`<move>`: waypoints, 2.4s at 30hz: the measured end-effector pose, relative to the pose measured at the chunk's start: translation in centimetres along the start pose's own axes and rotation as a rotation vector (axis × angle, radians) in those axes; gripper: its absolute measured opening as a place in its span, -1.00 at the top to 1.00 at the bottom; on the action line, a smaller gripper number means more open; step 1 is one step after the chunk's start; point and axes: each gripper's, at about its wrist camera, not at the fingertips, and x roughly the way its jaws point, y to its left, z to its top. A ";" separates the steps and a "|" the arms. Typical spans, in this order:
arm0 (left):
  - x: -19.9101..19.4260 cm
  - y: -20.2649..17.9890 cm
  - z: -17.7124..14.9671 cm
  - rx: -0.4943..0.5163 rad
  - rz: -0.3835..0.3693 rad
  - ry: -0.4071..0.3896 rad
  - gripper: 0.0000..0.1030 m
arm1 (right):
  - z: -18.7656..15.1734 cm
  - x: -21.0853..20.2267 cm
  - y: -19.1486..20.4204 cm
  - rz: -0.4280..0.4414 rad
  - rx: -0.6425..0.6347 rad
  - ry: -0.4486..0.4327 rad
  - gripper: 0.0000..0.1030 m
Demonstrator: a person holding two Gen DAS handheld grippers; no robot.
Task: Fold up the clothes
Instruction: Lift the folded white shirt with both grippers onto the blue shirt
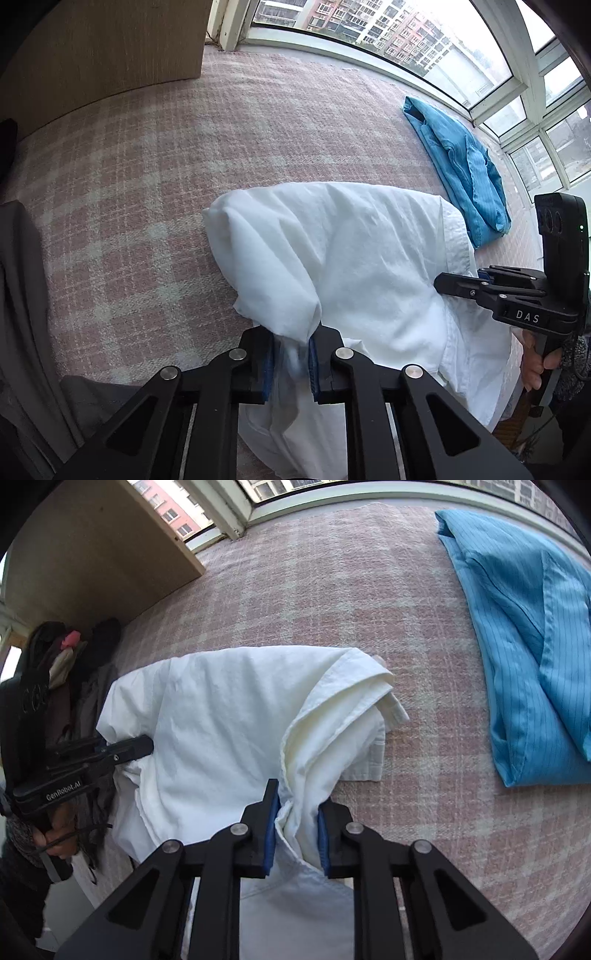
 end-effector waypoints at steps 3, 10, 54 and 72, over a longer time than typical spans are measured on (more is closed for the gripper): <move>-1.5 -0.1 0.1 -0.008 -0.027 -0.018 0.76 | -0.1 -1.4 -0.4 0.054 0.033 -0.017 0.70; -7.7 -3.4 0.4 0.059 -0.053 -0.121 0.77 | -1.4 -8.3 0.5 0.081 -0.001 -0.158 0.71; 4.3 -21.4 18.8 0.207 -0.204 -0.110 0.57 | 11.8 -23.3 -28.7 -0.283 0.036 -0.295 0.21; 11.9 -23.7 21.9 0.266 -0.049 -0.072 0.96 | 14.9 -12.7 -31.1 -0.430 0.039 -0.106 0.67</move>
